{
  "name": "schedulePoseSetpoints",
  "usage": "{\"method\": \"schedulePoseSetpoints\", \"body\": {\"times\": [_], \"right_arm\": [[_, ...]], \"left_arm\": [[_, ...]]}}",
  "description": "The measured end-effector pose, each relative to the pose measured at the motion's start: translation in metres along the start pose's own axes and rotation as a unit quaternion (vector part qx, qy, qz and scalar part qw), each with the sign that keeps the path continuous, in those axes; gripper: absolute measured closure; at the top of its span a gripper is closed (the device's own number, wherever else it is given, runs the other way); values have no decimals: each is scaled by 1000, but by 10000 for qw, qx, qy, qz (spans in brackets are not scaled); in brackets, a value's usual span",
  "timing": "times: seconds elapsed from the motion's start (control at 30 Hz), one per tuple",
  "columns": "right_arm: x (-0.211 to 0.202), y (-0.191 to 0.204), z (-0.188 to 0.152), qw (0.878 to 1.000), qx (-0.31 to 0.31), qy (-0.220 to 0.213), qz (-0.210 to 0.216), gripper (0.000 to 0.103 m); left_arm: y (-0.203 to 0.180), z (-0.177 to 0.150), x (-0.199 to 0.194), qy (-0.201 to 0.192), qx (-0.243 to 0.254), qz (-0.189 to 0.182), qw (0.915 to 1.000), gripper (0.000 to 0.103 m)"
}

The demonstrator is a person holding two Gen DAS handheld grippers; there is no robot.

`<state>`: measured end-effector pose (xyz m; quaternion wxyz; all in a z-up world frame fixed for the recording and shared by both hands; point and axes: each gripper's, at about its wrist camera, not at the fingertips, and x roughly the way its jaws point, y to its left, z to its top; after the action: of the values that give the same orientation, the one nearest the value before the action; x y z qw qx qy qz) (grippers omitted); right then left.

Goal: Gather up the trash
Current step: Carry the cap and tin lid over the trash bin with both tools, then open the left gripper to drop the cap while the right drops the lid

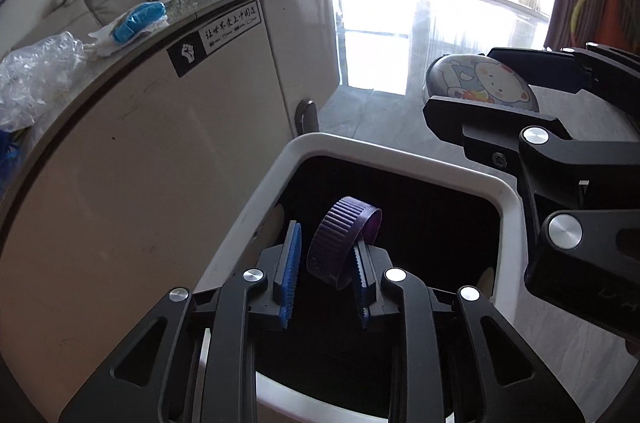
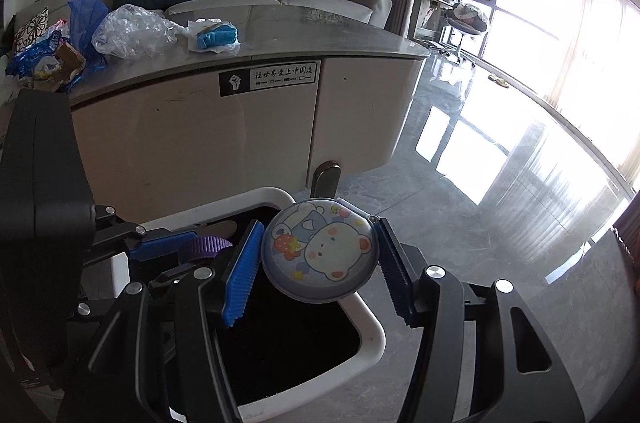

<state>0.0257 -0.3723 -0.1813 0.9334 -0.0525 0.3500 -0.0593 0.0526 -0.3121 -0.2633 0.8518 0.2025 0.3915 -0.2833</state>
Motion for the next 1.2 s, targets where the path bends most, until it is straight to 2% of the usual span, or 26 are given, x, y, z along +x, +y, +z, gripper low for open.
{"method": "schedulePoseSetpoints", "body": {"times": [0.03, 0.07, 0.13, 0.3, 0.43, 0.57, 0.77, 0.9, 1.2], "right_arm": [[1, -1, -1, 10000, 7, 20, 26, 45], [3, -1, 0, 10000, 1, 26, 28, 45], [5, -1, -1, 10000, -10, 69, 40, 45], [8, 2, -3, 9999, -76, 143, 54, 45], [6, 6, -1, 9998, -164, 121, 55, 45], [9, 13, 1, 9997, -187, 146, 112, 45], [21, 13, 5, 9993, -9, 298, 240, 45], [30, 23, 0, 9986, -159, 440, 252, 45], [59, 41, -19, 9933, -620, 909, 365, 45]], "left_arm": [[-1, 0, 2, 29, 14, 38, 10000, 27], [-2, -1, 2, -19, 35, 159, 9999, 7], [-5, -2, -1, -195, 120, 332, 9992, 6], [-9, 0, 0, -24, 273, 236, 9993, 5], [-2, 4, -10, -158, 196, 322, 9992, 5], [20, 11, -27, -366, 131, 502, 9980, 5], [54, 10, -45, -434, 48, 731, 9964, 5], [65, 0, -47, -462, -43, 808, 9956, 5], [70, -1, -38, -380, -34, 693, 9969, 5]]}}
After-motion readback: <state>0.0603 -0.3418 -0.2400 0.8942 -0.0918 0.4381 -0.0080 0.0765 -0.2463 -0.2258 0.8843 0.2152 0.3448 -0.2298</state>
